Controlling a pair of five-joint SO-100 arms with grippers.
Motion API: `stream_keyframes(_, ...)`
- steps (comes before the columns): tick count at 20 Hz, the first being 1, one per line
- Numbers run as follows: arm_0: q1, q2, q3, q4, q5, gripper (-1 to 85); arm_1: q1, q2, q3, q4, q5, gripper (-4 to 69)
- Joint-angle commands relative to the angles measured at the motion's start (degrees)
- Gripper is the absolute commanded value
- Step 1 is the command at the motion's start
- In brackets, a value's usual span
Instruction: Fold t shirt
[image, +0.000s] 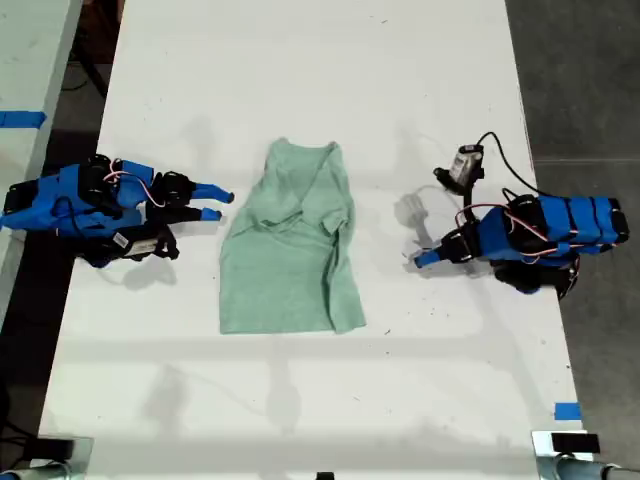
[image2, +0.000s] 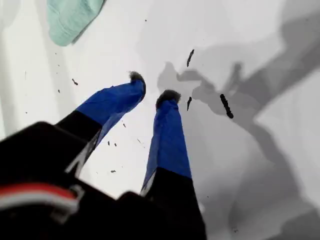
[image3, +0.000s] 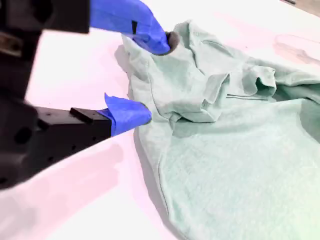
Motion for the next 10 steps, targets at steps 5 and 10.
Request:
stream_keyframes(5,-0.1,0.4,2.4,0.0,0.5,18.6,0.7,0.8,3.3,0.4,-0.5,8.1)
stream_keyframes(10,-0.1,0.4,2.4,0.0,0.5,18.6,1.3,0.8,3.3,0.4,-0.6,8.1)
